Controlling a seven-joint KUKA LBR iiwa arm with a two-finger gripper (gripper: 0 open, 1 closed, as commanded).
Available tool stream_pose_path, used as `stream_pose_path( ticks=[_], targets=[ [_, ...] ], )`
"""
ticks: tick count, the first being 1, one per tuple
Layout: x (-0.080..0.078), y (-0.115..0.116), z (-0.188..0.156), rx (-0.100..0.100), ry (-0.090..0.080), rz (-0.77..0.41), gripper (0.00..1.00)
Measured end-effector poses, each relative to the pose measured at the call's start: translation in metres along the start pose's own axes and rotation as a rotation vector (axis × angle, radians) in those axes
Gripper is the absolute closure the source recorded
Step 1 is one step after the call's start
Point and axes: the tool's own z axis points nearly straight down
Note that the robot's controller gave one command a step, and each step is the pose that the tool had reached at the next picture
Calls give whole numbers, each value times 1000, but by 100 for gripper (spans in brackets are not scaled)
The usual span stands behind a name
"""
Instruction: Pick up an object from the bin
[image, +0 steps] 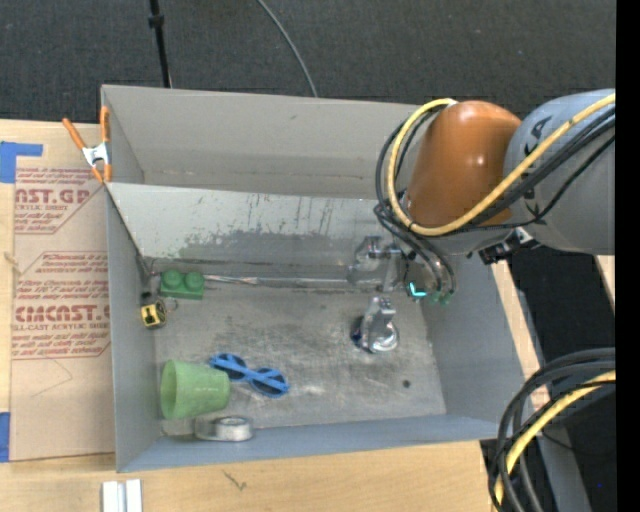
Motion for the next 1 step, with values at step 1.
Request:
stream_pose_path(
  ticks=[1],
  targets=[
    [34,-64,111,1,-12,-162,0]
  ],
)
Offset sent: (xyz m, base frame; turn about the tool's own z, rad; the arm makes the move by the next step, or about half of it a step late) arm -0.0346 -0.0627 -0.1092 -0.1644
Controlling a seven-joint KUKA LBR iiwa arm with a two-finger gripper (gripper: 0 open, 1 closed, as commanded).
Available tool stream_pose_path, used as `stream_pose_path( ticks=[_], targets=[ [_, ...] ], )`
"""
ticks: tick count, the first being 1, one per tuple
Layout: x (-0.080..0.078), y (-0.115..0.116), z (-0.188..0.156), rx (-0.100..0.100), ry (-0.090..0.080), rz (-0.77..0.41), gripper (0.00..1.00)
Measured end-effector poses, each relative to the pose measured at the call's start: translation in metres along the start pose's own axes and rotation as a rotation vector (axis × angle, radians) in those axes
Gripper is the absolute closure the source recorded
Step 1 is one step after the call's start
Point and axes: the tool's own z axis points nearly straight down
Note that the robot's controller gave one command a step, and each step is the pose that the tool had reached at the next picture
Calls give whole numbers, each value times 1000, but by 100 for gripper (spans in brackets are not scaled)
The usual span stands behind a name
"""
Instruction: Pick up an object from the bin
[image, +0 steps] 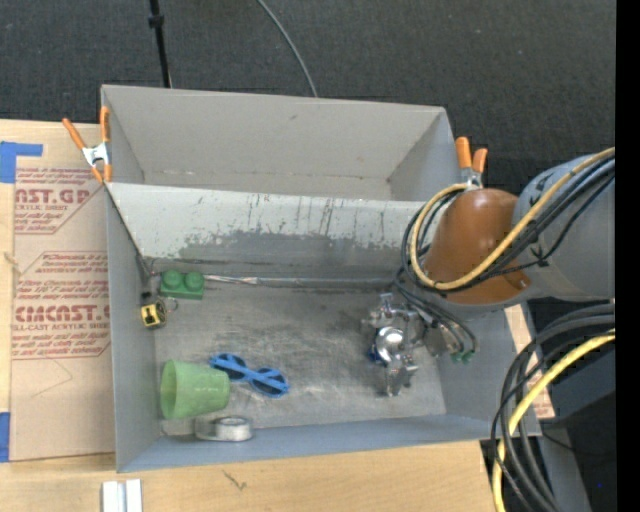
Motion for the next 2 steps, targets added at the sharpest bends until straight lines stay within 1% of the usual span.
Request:
stream_pose_path(
  ticks=[1,2],
  targets=[
    [0,1,-1,-1,5,-3,100],
    [12,14,-150,2,-4,-49,100]
  ],
)
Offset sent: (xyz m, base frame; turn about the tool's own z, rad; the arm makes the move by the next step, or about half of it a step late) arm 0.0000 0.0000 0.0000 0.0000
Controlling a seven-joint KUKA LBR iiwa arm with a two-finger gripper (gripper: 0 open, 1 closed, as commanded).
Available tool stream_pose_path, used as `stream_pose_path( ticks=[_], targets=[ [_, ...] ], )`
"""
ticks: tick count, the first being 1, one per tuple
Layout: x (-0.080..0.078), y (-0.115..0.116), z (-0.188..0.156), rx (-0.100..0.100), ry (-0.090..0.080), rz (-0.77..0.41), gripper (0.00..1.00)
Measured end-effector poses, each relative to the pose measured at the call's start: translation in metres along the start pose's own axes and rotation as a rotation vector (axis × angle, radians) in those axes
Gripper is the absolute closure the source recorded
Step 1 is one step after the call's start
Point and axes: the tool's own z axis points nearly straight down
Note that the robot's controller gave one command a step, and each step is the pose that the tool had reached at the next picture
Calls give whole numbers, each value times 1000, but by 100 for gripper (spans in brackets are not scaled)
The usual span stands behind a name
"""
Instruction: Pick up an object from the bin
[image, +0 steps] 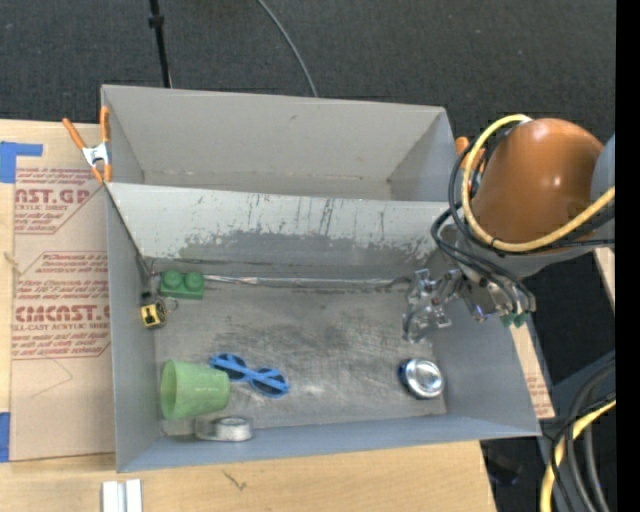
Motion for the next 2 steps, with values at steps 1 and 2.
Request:
stream_pose_path(
  ticks=[1,2],
  targets=[
    [1,0,5,-3,7,1,0],
    [34,-12,109,-10,13,-612,0]
  ],
)
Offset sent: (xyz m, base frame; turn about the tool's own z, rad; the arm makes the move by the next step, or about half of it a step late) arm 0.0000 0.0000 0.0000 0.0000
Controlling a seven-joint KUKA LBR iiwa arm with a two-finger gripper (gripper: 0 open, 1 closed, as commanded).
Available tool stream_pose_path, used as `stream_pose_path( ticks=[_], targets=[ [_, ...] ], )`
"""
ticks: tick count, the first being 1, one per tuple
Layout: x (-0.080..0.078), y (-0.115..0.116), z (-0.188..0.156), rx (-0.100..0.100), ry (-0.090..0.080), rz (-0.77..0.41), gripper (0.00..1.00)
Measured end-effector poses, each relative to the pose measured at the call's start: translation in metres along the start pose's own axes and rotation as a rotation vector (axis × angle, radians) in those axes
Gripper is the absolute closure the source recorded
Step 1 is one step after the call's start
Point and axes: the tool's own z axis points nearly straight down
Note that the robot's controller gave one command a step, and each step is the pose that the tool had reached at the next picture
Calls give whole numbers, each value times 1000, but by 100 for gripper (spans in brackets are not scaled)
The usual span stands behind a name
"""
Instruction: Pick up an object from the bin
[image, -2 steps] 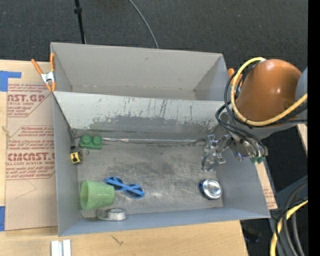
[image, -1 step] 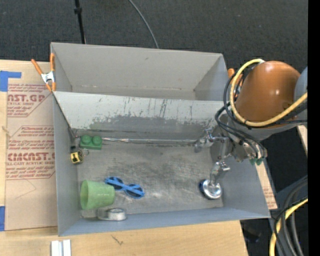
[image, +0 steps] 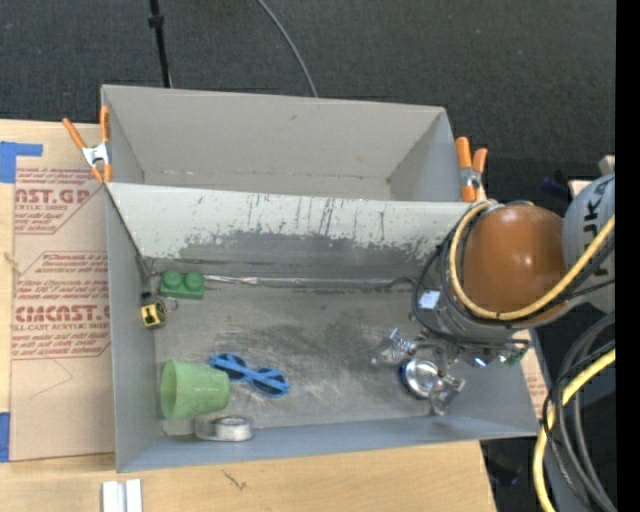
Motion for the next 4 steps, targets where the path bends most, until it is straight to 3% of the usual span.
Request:
stream_pose_path(
  ticks=[1,2,3,4],
  targets=[
    [26,-65,45,-11,-12,109,0],
    [26,-67,43,2,-13,97,100],
    [-9,-54,-71,8,-6,-420,100],
    [-7,-50,-176,14,-7,-408,100]
  ],
)
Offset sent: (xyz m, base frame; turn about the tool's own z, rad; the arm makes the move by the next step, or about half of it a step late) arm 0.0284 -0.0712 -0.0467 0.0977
